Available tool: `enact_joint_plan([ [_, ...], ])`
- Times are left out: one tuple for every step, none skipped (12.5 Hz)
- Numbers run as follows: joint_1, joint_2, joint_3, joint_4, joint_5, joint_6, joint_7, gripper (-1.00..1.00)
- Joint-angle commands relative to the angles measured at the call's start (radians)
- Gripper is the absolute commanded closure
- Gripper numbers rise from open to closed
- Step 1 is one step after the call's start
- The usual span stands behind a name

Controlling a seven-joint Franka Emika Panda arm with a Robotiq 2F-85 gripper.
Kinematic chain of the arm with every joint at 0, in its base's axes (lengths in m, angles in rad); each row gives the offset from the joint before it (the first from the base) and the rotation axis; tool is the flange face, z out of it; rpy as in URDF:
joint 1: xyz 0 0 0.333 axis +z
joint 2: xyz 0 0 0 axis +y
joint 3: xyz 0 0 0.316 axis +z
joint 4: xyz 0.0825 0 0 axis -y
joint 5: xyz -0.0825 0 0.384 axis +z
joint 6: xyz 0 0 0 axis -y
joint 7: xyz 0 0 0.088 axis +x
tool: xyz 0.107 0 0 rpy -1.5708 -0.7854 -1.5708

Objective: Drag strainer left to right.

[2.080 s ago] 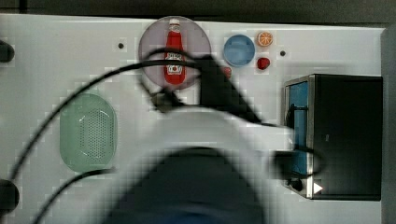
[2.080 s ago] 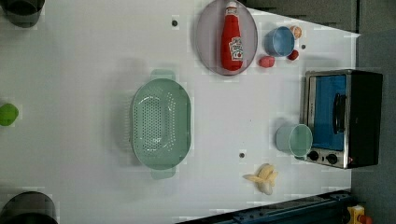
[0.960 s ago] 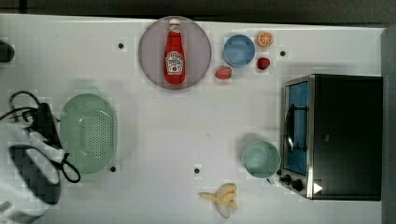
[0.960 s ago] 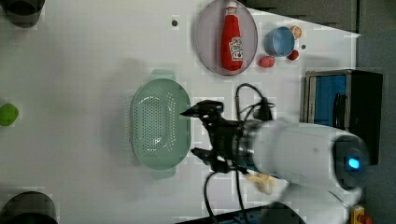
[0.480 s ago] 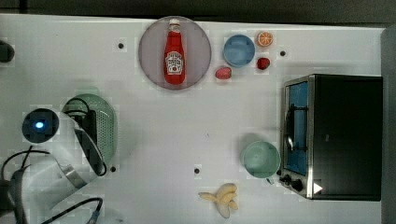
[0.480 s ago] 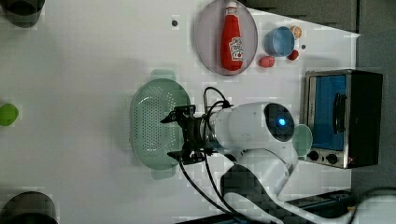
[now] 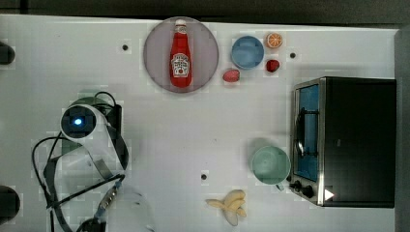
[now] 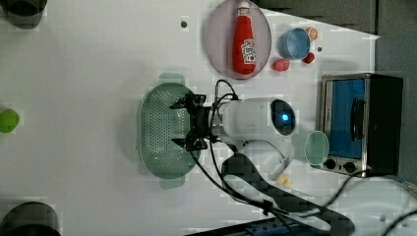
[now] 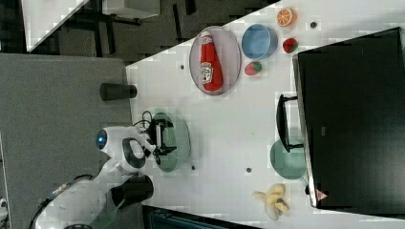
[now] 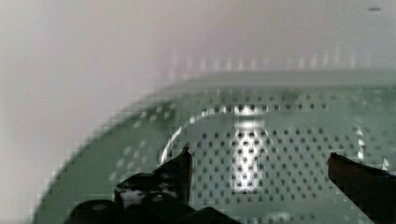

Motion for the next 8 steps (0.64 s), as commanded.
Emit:
enact_joint_plan([
  [0.123,-0.004,-0.079,-0.005,-0.004,0.010,0.038,-1.00],
  [0.135,-0.004,-0.105,-0.007,-0.004,0.008,0.038,-1.00],
  [0.138,-0.005,-0.123,-0.009,-0.004,0.008,0.035,-1.00],
  [0.137,-0.006,-0.134,-0.010,-0.004,0.006,0.031,-1.00],
  [0.136,-0.009,-0.142,-0.015,-0.004,0.002,0.029,-1.00],
  [0.134,-0.014,-0.150,-0.018,-0.004,0.005,0.024,-1.00],
  [0.131,-0.021,-0.159,-0.028,-0.004,-0.004,0.024,-1.00],
  [0.125,-0.029,-0.166,-0.038,-0.004,-0.004,0.024,-1.00],
])
